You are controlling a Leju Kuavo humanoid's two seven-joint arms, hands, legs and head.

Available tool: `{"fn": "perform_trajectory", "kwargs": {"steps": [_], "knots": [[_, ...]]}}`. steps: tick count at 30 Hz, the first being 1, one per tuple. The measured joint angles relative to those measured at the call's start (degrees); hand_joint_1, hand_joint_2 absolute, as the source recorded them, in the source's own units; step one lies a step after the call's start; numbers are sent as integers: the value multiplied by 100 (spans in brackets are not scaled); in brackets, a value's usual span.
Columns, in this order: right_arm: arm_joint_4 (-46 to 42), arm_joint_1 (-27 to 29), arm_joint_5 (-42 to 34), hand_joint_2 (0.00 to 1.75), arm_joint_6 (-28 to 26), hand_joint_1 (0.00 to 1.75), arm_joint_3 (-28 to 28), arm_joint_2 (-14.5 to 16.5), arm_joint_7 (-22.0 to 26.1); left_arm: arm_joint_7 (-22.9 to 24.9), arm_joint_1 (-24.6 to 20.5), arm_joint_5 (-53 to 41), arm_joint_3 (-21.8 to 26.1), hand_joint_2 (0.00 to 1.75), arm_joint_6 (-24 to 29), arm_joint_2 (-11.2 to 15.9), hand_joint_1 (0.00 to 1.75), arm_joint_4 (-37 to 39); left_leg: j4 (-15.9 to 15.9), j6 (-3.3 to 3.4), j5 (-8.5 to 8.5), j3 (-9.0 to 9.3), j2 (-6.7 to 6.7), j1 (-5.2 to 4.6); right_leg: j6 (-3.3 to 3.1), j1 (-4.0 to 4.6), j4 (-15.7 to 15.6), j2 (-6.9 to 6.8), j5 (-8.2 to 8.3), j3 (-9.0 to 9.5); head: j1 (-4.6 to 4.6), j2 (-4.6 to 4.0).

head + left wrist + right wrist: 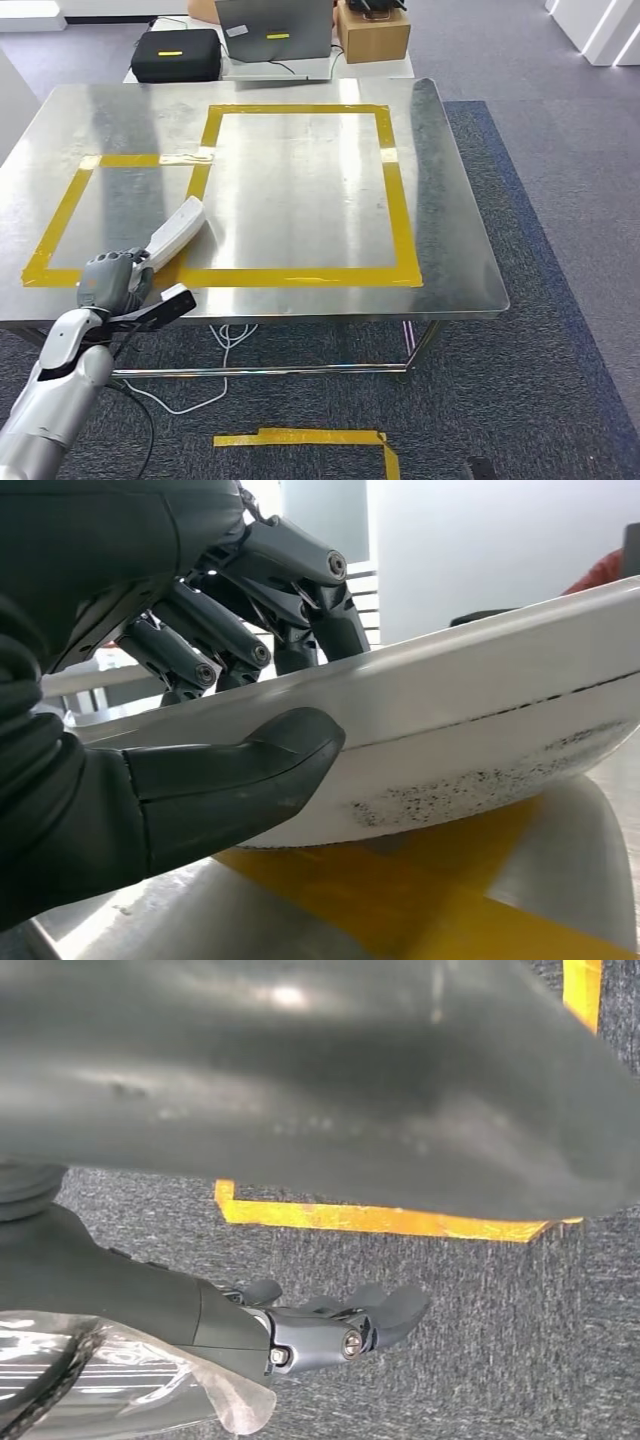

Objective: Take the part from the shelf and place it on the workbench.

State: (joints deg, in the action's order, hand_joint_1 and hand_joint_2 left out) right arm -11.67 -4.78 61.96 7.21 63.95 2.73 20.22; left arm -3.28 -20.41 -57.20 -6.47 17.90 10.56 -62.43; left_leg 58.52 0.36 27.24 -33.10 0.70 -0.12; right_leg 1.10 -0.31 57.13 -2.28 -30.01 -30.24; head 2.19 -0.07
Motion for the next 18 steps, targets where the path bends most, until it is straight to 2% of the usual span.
{"fn": "perform_trajectory", "kwargs": {"steps": [5, 9, 18], "knots": [[0, -5, 10, 0, 34, 0, 0, 0, -1, 44, -118, -162, -339, 175, -87, -112, 175, 65, -1, 0, -1, 0, 1, 1, 0, 1, 0, -3, 0, -3, 2, 1], [0, -25, 4, 0, 46, 0, 0, 0, -15, 269, -227, -268, -573, 175, -143, -181, 175, 157, -2, 0, -1, 1, 5, 3, 0, 3, 2, 4, 0, -1, 1, 1], [0, -9, -68, 0, 45, 0, 9, 0, -49, 416, -329, -276, -655, 175, -112, -86, 175, 309, -4, 0, -1, 1, 6, 3, 0, 4, 2, 4, -1, 0, 0, 0]]}}
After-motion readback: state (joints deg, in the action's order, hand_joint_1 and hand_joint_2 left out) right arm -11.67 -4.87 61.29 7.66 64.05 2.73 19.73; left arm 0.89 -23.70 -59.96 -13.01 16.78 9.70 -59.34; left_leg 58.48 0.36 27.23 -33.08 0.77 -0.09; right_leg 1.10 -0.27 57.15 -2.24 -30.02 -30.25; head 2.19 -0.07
